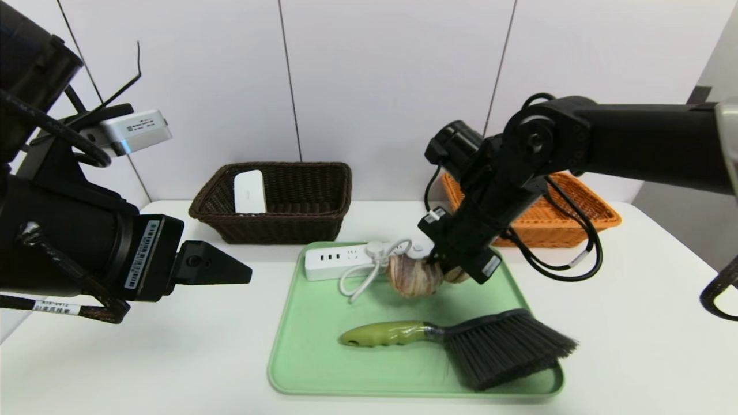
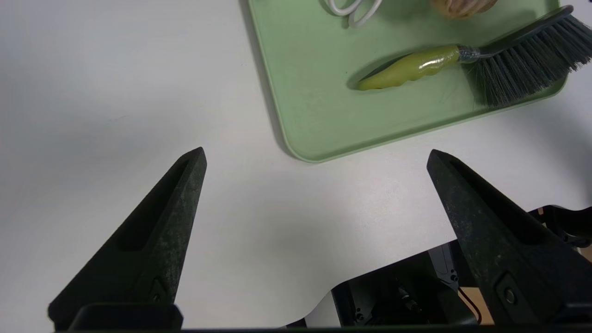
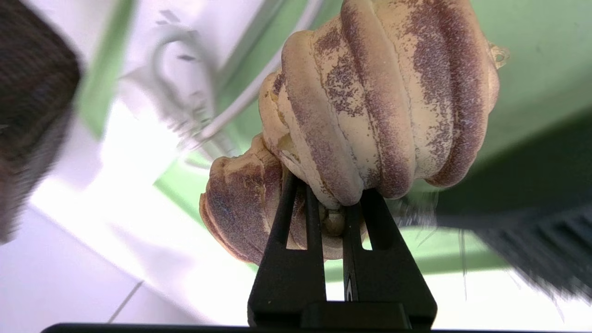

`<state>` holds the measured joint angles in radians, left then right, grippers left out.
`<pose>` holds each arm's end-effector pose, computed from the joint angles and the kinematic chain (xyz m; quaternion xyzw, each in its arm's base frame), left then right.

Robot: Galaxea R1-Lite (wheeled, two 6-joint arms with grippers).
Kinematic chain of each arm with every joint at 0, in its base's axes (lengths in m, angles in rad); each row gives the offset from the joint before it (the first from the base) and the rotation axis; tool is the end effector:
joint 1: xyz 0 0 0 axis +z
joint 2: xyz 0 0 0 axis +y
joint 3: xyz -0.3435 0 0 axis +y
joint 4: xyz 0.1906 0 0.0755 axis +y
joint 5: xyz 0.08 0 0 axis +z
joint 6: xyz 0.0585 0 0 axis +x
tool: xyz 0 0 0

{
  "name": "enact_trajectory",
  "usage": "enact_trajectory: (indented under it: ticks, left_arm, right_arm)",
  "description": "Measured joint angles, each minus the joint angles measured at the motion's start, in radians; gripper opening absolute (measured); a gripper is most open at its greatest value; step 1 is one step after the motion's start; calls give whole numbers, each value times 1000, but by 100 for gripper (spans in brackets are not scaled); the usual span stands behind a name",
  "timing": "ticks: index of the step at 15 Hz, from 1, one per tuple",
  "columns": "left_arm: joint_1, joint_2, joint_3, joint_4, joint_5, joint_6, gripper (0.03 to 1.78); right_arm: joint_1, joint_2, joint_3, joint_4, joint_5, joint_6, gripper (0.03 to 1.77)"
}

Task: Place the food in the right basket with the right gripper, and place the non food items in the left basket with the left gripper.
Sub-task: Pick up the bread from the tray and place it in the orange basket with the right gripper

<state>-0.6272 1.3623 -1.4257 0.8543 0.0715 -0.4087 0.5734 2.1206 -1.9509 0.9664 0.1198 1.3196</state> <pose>0.1738 -0.1208 0.3251 -0.0510 0.4058 -0.1744 0.8957 0.3644 0.2436 0.2099 0.3904 0.5897 -0.0951 0.7006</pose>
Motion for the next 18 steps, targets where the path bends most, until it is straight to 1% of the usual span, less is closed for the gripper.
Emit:
enact_trajectory:
  ticks: [2,4,5,6,8,10,11,14,18]
  left_arm:
    - [0,3,1,0,0,-1,169]
    - [0,5,9,0,0,-1,169]
    - [-1,5,14,0,-1,-1,169]
    - [-1,5,21,0,-2,-2,169]
    - [-2,5,34,0,-1,-1,169]
    - [-1,6,38,0,0,1,169]
    - [-1,7,39,0,0,3,169]
    - [-2,11,39,-3,0,3,169]
    - [-3,25,38,-35,-25,5,169]
  right_arm:
    - [-6,-61,0,-5,1,7,17]
    - [-14,-149,0,-29,-8,-27,17]
    - [-26,-196,0,-58,-17,-71,17]
    - [-56,-241,0,-100,-35,-137,17]
    - [-136,-294,0,-194,-68,-264,17]
    - [-253,-308,1,-283,-77,-364,17]
    - [-314,-298,1,-322,-77,-392,17]
    - [-452,-223,1,-388,-70,-414,17]
    - [-550,-82,1,-466,-63,-396,17]
